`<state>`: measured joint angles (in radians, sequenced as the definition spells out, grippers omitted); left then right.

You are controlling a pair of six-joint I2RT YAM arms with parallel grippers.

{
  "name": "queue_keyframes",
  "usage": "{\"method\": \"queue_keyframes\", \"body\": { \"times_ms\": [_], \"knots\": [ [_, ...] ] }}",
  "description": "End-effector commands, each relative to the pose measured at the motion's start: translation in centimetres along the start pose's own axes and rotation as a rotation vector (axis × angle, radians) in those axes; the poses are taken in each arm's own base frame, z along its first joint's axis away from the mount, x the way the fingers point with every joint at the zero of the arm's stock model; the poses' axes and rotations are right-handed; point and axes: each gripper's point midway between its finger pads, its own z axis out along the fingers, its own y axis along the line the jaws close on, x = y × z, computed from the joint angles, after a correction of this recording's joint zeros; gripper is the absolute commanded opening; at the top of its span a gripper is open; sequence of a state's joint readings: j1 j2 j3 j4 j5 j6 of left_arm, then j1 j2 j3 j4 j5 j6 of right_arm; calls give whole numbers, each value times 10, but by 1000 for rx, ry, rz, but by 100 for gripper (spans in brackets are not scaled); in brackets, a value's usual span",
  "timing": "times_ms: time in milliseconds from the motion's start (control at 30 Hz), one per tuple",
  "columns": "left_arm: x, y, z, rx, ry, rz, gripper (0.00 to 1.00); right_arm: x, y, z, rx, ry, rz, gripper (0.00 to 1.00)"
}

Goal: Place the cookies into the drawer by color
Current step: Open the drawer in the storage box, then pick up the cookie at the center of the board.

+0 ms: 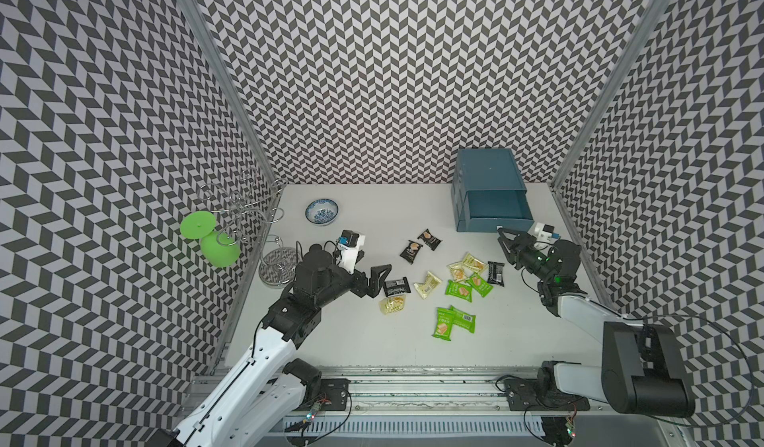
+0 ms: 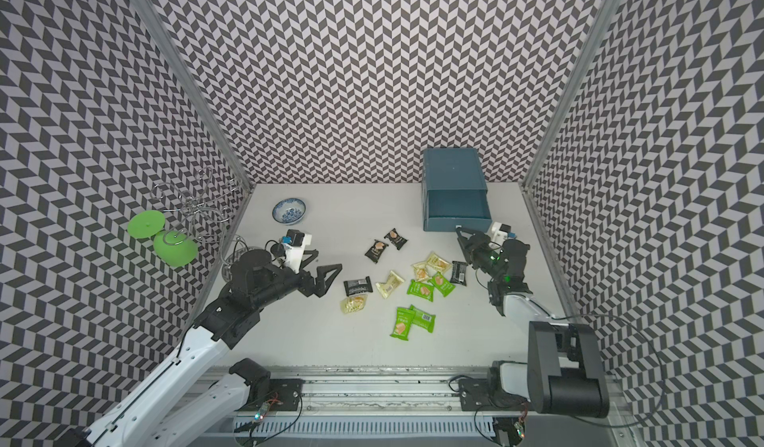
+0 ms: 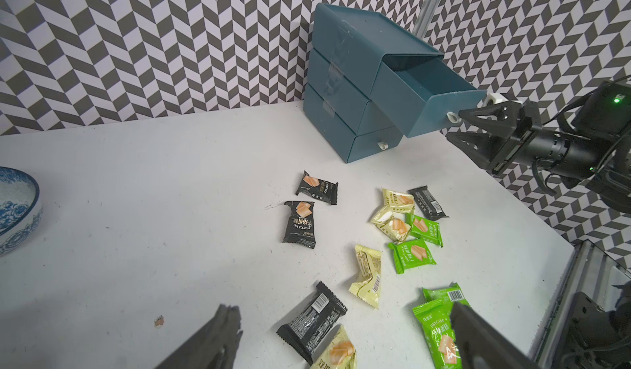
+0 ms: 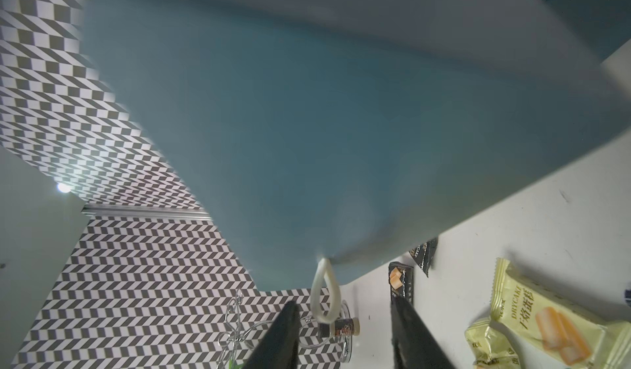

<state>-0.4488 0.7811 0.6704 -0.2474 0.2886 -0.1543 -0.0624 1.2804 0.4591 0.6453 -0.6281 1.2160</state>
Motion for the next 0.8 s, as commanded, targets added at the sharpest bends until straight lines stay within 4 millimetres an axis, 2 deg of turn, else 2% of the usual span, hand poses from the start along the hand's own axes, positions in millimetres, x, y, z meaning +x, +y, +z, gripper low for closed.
{"method": "queue_keyframes", "body": {
  "times_ms": [0,167,300,400,567,767],
  "knots": [
    [-3,3,0,-11,-13,2,99,-7,21,-11,-14,-50,-97,50],
    [-2,3,0,-8,-10,1,100,-9,45,-30,-11,-105,-178,58],
    [-3,2,0,-7,-13,1,99,-3,77,-49,-46,-126,-257,59],
    [-4,4,-1,-12,-15,2,100,9,103,-59,-72,-136,-335,59],
    [-7,8,-4,-31,-30,-3,99,51,147,-55,-102,-92,-492,59],
    [-16,20,-13,-94,-72,-9,99,127,163,-12,-51,84,-638,59]
  ]
}}
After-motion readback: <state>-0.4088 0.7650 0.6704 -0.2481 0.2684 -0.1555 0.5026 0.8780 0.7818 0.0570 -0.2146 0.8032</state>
